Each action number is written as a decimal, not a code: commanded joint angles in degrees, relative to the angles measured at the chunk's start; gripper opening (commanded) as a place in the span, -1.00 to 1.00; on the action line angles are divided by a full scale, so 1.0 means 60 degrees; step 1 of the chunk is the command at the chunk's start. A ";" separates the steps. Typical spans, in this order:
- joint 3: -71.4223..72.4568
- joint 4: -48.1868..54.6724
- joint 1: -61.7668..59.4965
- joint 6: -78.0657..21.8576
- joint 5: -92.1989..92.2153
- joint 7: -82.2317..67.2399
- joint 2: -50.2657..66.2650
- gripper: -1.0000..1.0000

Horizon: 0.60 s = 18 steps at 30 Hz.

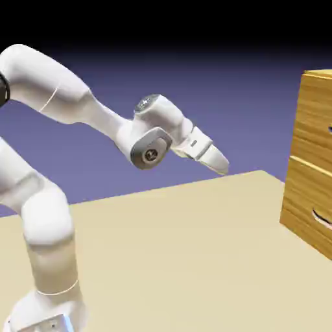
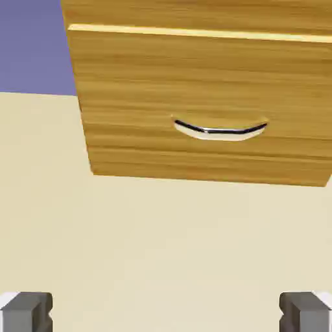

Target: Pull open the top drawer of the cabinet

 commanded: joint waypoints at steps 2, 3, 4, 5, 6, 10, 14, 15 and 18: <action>-0.0498 0.0393 0.0595 -0.0065 -0.0831 0.0081 -0.0151 0.00; -0.0746 0.0589 0.0892 -0.0098 -0.1246 0.0121 -0.0227 0.00; -0.0995 0.0785 0.1189 -0.0131 -0.1662 0.0161 -0.0302 0.00; -0.1243 0.0982 0.1486 -0.0163 -0.2077 0.0201 -0.0378 0.00; -0.1492 0.1178 0.1783 -0.0196 -0.2492 0.0242 -0.0453 0.00; -0.2486 0.1963 0.2972 -0.0327 -0.4154 0.0403 -0.0755 0.00; -0.3481 0.2748 0.4161 -0.0457 -0.5815 0.0564 -0.1057 0.00; -0.3729 0.2944 0.4458 -0.0490 -0.6230 0.0604 -0.1133 0.00; -0.4475 0.3533 0.5349 -0.0588 -0.7476 0.0725 -0.1359 0.00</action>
